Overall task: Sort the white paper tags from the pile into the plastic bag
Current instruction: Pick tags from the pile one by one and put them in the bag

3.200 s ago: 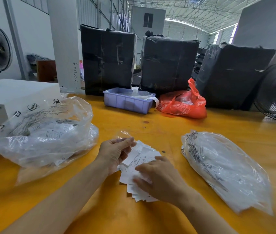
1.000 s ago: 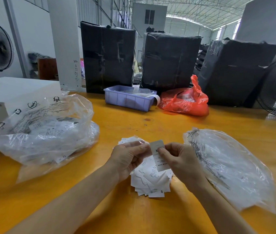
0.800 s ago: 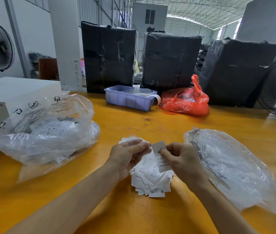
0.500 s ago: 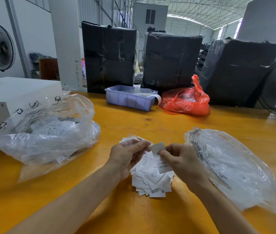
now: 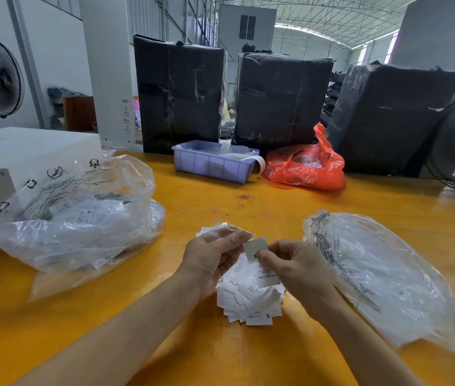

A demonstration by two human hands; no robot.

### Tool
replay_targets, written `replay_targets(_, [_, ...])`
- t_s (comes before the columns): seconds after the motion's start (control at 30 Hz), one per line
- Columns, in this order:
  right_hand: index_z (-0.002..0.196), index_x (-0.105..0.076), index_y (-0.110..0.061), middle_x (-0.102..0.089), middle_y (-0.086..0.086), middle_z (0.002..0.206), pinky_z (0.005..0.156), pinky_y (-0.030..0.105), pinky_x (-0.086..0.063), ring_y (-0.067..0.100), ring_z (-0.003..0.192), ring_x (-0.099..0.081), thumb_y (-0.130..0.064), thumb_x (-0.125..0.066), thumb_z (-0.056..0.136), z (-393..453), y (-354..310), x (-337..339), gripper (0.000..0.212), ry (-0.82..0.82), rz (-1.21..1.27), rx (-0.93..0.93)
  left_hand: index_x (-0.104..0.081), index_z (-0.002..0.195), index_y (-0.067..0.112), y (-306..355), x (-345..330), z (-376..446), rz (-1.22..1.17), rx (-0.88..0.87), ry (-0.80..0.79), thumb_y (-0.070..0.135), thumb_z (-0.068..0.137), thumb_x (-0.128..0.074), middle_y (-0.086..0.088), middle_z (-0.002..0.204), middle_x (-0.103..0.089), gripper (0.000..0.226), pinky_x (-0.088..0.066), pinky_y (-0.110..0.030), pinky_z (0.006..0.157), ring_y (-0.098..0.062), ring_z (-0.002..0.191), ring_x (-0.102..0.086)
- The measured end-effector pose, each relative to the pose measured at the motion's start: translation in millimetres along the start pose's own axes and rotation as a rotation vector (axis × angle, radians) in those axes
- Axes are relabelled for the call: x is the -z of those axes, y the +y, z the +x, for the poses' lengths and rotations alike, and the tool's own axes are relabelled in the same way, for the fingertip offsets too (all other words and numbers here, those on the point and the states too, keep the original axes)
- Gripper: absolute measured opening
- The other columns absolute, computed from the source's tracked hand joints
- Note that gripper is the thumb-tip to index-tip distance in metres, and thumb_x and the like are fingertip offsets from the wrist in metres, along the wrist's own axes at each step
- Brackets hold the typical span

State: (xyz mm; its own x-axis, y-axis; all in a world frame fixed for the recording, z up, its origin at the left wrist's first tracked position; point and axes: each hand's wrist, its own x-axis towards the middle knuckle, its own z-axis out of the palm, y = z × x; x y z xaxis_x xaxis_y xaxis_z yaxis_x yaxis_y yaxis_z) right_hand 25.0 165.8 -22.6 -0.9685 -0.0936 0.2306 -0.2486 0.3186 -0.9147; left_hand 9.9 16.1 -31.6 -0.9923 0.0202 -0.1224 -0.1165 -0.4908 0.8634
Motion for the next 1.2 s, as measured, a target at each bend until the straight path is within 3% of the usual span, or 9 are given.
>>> replay_targets(0.2, [0.072,-0.071,-0.006,-0.067,0.005,0.062,0.047,0.015,-0.044,0.006,0.051,-0.058,-0.019,-0.067,0.086,-1,-1,-1,0.019,0.002,0.034,0.039,-0.064,0.101,0.005,-5,-1,-2,0.047,-0.001,0.005,0.003,0.065,-0.077,-0.007,0.075,-0.073,0.038,-0.052,-0.015,0.053,-0.010,0.061,-0.065])
replay_targets(0.37, [0.080,-0.074,-0.009,-0.069,0.005,0.066,0.051,0.016,-0.045,0.006,0.055,-0.058,-0.024,-0.071,0.082,0,5,0,0.015,0.009,0.044,0.060,-0.068,0.090,0.008,-12,-5,-6,0.018,0.023,0.001,0.003,0.071,-0.075,-0.004,0.067,-0.070,0.021,-0.052,-0.015,0.054,-0.009,0.057,-0.064])
replay_targets(0.47, [0.089,-0.073,-0.009,-0.071,0.006,0.075,0.061,0.023,-0.051,0.013,0.066,-0.064,-0.023,-0.072,0.079,3,8,5,0.017,-0.007,0.147,-0.021,-0.074,0.084,0.015,-11,-6,-7,0.006,0.017,-0.053,0.012,0.062,-0.076,-0.004,0.083,-0.075,0.022,-0.055,-0.018,0.063,-0.009,0.065,-0.068])
replay_targets(0.7, [0.086,-0.070,0.004,-0.065,0.005,0.063,0.050,0.019,-0.045,0.010,0.054,-0.059,-0.027,-0.070,0.067,6,5,15,0.036,-0.126,0.340,-0.088,-0.077,0.087,0.019,-8,-6,-9,0.085,-0.022,-0.189,0.015,0.062,-0.073,-0.003,0.100,-0.074,0.026,-0.055,-0.024,0.075,-0.010,0.082,-0.069])
replay_targets(0.83, [0.078,-0.069,0.001,-0.055,0.000,0.055,0.045,0.020,-0.036,0.009,0.048,-0.047,-0.023,-0.071,0.080,8,5,21,0.024,-0.162,0.079,0.001,-0.070,0.102,0.017,4,0,-7,0.284,-0.070,-0.264,0.019,0.061,-0.077,-0.004,0.099,-0.074,0.042,-0.056,-0.023,0.069,-0.015,0.087,-0.071])
replay_targets(0.93, [0.065,-0.065,-0.013,-0.042,-0.008,0.049,0.043,0.021,-0.025,0.007,0.046,-0.034,-0.036,-0.069,0.083,8,7,22,0.029,-0.218,-0.214,0.109,-0.066,0.106,0.013,13,6,-7,0.550,-0.062,-0.308,0.030,0.061,-0.078,-0.012,0.088,-0.075,0.049,-0.057,-0.025,0.069,-0.019,0.080,-0.072])
replay_targets(1.03, [0.070,-0.068,-0.018,-0.051,-0.006,0.056,0.050,0.023,-0.032,0.006,0.054,-0.042,-0.033,-0.070,0.082,8,9,21,0.020,-0.260,-0.319,0.169,-0.071,0.092,0.009,14,10,-7,0.688,-0.036,-0.357,0.027,0.066,-0.077,-0.014,0.079,-0.074,0.032,-0.056,-0.023,0.064,-0.018,0.069,-0.071])
replay_targets(1.1, [0.077,-0.068,-0.022,-0.063,-0.005,0.067,0.057,0.022,-0.041,0.006,0.062,-0.053,-0.021,-0.074,0.080,9,6,20,0.007,-0.211,-0.263,0.162,-0.072,0.084,0.005,13,10,-5,0.666,-0.011,-0.347,0.014,0.075,-0.074,-0.014,0.075,-0.073,0.014,-0.054,-0.020,0.057,-0.017,0.063,-0.070])
replay_targets(1.2, [0.080,-0.068,-0.023,-0.067,-0.005,0.072,0.060,0.016,-0.046,0.002,0.064,-0.059,-0.012,-0.077,0.076,12,5,26,0.015,0.041,-0.150,0.175,-0.069,0.083,-0.001,10,11,-2,0.541,0.012,-0.291,0.002,0.079,-0.070,-0.019,0.080,-0.073,0.005,-0.056,-0.022,0.059,-0.022,0.068,-0.072])
